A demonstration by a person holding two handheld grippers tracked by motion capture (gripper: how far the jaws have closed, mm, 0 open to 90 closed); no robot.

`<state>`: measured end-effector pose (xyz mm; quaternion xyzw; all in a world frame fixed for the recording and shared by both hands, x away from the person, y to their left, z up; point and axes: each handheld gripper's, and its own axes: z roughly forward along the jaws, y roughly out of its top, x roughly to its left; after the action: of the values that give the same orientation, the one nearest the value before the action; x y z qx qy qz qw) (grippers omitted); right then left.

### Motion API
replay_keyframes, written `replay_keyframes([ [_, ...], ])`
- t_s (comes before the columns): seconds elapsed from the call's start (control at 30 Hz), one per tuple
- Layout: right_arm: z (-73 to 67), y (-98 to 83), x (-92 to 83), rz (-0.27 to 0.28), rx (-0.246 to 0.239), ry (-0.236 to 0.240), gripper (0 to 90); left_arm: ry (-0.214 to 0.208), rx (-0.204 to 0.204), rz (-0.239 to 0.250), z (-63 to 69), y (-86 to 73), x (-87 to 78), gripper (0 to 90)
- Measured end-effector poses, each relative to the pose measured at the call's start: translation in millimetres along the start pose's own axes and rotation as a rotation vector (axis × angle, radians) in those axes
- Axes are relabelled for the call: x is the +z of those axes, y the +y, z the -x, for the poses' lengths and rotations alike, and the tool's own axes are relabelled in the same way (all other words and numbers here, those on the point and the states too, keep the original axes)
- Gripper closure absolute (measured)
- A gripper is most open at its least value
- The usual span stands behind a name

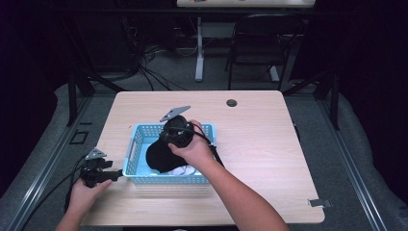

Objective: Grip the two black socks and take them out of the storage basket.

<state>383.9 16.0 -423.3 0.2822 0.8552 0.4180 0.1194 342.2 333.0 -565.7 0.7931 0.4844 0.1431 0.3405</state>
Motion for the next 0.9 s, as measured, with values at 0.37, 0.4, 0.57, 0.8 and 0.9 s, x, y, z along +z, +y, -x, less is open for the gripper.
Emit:
replay_keyframes([
  [0.37, 9.5, 17.7, -55.9, 0.059, -0.016, -0.036, 86.8, 0.000, -0.003, 0.002, -0.3, -0.1, -0.6, 26.6],
  [0.4, 10.6, 17.3, -59.0, 0.060, -0.015, -0.040, 86.8, 0.001, -0.002, 0.002, -0.3, -0.2, -0.5, 26.6],
  [0.57, 17.6, 12.3, -77.9, 0.054, -0.010, -0.054, 86.8, 0.001, -0.001, 0.000, -0.3, -0.2, -0.2, 26.6],
  [0.8, 26.4, 2.9, -104.6, 0.070, 0.005, -0.083, 86.8, 0.002, -0.001, -0.002, 0.0, -0.3, -0.1, 26.6],
  [0.9, 29.4, -1.7, -116.5, 0.078, 0.008, -0.098, 86.9, 0.002, -0.001, -0.002, 0.1, -0.3, 0.0, 26.6],
])
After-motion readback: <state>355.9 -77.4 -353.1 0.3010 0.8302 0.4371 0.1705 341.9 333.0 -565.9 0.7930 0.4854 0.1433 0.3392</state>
